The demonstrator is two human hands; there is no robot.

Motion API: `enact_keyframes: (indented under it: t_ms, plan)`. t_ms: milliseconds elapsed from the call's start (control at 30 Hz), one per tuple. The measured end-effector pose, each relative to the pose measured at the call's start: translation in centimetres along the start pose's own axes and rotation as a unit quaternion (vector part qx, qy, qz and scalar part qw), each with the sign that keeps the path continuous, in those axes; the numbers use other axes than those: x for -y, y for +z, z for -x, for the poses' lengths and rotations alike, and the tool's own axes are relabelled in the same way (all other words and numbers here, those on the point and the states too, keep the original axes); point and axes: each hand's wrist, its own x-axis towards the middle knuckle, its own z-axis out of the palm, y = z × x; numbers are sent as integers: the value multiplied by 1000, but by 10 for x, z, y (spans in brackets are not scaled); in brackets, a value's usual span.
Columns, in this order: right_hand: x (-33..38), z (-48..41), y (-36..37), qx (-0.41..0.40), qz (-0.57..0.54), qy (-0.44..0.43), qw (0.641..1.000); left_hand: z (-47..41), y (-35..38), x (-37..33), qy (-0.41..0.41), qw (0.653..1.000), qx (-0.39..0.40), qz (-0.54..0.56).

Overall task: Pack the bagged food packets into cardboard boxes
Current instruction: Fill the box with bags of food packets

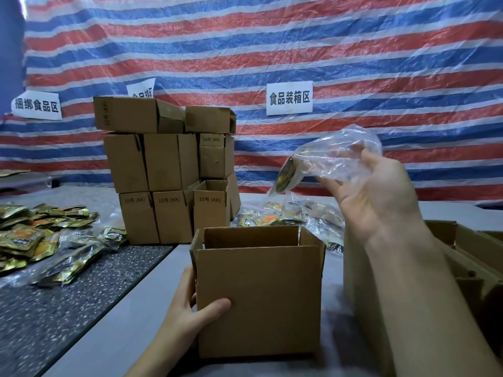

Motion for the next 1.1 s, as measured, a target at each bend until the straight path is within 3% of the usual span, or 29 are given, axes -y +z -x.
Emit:
enact_keyframes:
  t_ms: [200, 433, 700, 800, 933, 1033, 1100]
  plan:
    - [-8, 7, 6, 27, 99, 89, 991, -1, 0, 1, -9, 1000, 2, -7]
    - [-7, 15, 16, 46, 216, 57, 974, 0, -1, -1, -5, 1000, 9, -14]
    - [-8, 30, 30, 100, 187, 73, 974, 1, -1, -2, -11, 1000, 5, -17]
    - [-15, 31, 32, 78, 271, 36, 959, 1, -2, -1, -8, 1000, 2, -29]
    - [-19, 30, 30, 17, 384, -81, 919, 1, -2, -2, -7, 999, 5, -33]
    - [-14, 29, 28, 17, 355, -178, 918, 1, -1, -3, -6, 999, 8, -30]
    - [-10, 29, 26, 26, 336, -195, 921, 2, -1, -3, -7, 999, 10, -31]
